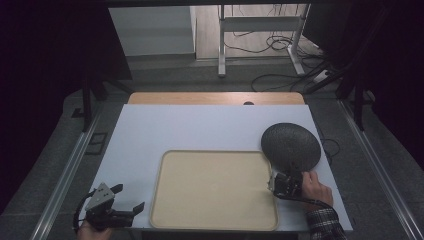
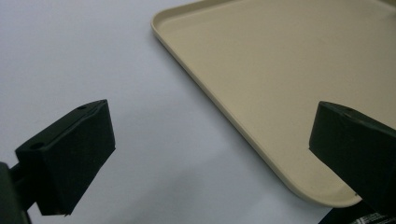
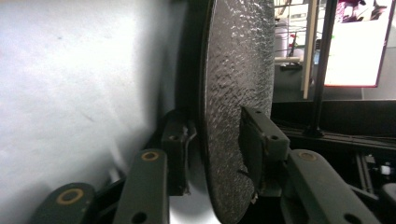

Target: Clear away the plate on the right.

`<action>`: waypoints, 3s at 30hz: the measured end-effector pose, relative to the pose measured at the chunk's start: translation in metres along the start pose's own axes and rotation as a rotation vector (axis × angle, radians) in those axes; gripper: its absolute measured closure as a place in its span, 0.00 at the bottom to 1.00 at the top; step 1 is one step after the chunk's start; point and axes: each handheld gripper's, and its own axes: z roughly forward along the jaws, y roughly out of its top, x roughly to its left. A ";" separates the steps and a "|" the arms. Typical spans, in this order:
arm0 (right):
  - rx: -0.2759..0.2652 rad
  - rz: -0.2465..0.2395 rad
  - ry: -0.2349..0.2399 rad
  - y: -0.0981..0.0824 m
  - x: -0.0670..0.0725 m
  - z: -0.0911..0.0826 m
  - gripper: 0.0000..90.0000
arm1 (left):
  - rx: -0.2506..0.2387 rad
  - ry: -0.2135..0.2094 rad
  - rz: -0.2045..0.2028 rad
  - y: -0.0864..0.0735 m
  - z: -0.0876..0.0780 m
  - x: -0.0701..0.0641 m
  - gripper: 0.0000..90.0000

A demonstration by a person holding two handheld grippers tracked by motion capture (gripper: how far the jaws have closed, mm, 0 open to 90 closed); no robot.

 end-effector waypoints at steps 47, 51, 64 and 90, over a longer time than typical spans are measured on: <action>-0.021 -0.068 -0.110 0.005 -0.006 -0.004 0.93 | -0.001 0.002 0.000 0.000 0.000 0.001 0.00; -0.033 -0.064 -0.115 0.008 -0.006 -0.008 0.93 | -0.002 0.003 -0.001 0.000 -0.001 0.001 0.00; -0.110 -0.073 -0.065 0.012 -0.006 -0.019 0.92 | -0.006 0.008 -0.001 0.000 -0.001 0.001 0.00; -0.179 -0.115 -0.080 0.015 0.000 -0.051 0.91 | -0.005 0.004 0.004 0.001 0.000 0.000 0.00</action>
